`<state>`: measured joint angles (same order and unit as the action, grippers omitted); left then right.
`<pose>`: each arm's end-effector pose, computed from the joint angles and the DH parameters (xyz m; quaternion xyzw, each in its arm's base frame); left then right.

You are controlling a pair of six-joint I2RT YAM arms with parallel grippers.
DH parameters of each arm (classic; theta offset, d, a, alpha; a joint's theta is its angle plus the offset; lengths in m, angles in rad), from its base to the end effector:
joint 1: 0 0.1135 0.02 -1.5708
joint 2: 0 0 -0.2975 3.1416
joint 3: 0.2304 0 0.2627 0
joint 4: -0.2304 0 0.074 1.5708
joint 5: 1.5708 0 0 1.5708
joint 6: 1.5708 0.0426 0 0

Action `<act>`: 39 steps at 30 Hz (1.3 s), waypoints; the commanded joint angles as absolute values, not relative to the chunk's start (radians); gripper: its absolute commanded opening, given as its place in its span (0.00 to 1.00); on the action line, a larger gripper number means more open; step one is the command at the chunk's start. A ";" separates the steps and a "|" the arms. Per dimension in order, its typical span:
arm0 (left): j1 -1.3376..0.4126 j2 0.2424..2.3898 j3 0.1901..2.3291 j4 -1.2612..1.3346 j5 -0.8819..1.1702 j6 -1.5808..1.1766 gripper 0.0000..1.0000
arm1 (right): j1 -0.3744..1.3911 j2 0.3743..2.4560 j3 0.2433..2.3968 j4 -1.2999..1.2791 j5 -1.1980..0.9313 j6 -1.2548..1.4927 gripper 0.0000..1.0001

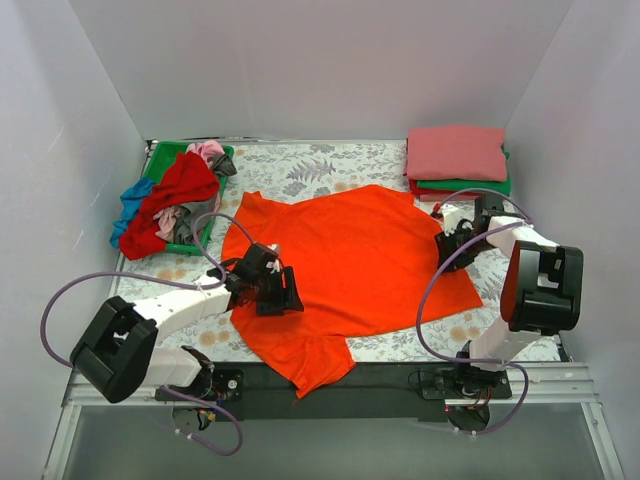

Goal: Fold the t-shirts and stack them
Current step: Flatten the tshirt out

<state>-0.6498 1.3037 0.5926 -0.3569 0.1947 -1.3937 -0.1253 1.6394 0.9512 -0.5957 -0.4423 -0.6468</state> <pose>0.1783 -0.1458 0.1775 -0.3278 0.9069 -0.2603 0.0489 0.3077 -0.0204 0.1863 -0.2792 0.9249 0.1486 0.2110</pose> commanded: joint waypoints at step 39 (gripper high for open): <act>-0.931 1.406 0.871 -0.580 -0.054 -1.284 0.72 | -0.129 1.560 1.147 -0.730 -0.438 -0.643 0.63</act>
